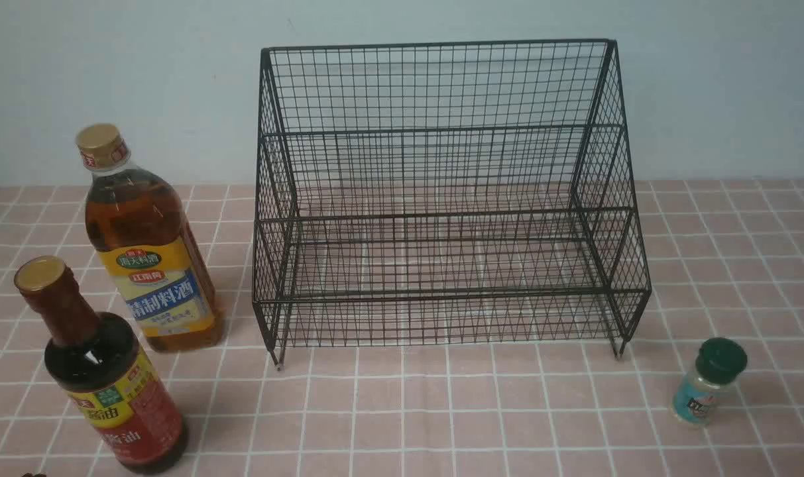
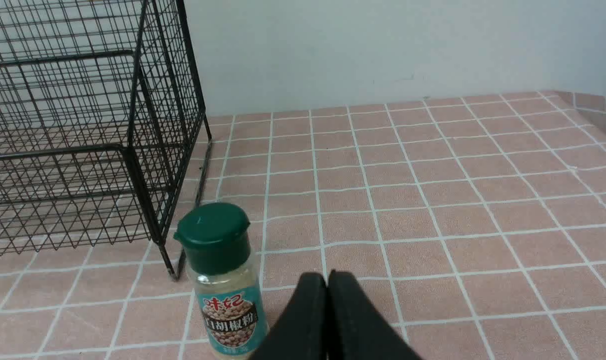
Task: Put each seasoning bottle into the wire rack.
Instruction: Use the right arm to grab the condiment bottle closest to it
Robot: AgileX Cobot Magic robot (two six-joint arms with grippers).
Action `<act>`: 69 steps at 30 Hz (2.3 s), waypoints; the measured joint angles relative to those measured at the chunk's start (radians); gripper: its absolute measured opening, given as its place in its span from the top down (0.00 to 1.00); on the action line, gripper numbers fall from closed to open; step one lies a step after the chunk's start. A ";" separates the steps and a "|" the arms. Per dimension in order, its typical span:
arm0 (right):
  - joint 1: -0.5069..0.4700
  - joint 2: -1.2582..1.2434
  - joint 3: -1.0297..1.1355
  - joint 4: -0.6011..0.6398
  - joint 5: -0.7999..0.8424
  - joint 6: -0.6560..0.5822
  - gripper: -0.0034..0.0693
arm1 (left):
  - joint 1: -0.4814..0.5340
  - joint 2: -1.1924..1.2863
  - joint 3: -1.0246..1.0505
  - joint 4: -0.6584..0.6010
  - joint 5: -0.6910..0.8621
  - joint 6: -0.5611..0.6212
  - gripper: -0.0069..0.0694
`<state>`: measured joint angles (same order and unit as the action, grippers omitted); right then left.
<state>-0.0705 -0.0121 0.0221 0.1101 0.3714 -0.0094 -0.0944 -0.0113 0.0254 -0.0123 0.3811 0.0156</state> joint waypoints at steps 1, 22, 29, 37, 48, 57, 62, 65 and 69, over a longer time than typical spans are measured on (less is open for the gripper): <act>0.000 0.000 0.000 0.000 0.000 0.000 0.97 | 0.000 0.000 0.000 0.000 0.000 0.000 0.92; 0.000 0.000 0.000 0.000 0.000 0.000 0.97 | 0.000 0.000 0.000 0.000 0.000 0.000 0.92; 0.000 0.000 0.000 0.000 0.000 0.000 0.97 | 0.000 0.000 0.000 0.000 0.000 0.000 0.92; 0.000 0.000 0.006 0.285 -0.224 0.040 0.97 | 0.000 0.000 0.000 0.000 0.000 0.000 0.92; 0.000 0.000 0.006 0.593 -0.409 0.075 0.97 | 0.000 0.000 0.000 0.000 0.000 0.000 0.92; 0.000 0.006 -0.026 0.136 -0.443 0.126 0.97 | 0.000 0.000 0.000 0.000 0.000 0.000 0.92; 0.000 0.155 -0.079 0.028 -0.495 0.129 0.97 | 0.000 0.000 0.000 0.000 0.000 0.000 0.92; 0.000 0.274 -0.106 -0.017 -0.533 0.129 0.97 | 0.000 0.000 0.000 0.000 0.000 0.000 0.92; 0.009 0.500 -0.155 -0.117 -0.644 0.142 0.97 | 0.000 0.000 0.000 0.000 0.000 0.000 0.92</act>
<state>-0.0612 0.4879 -0.1333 -0.0070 -0.2721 0.1326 -0.0944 -0.0113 0.0254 -0.0123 0.3811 0.0156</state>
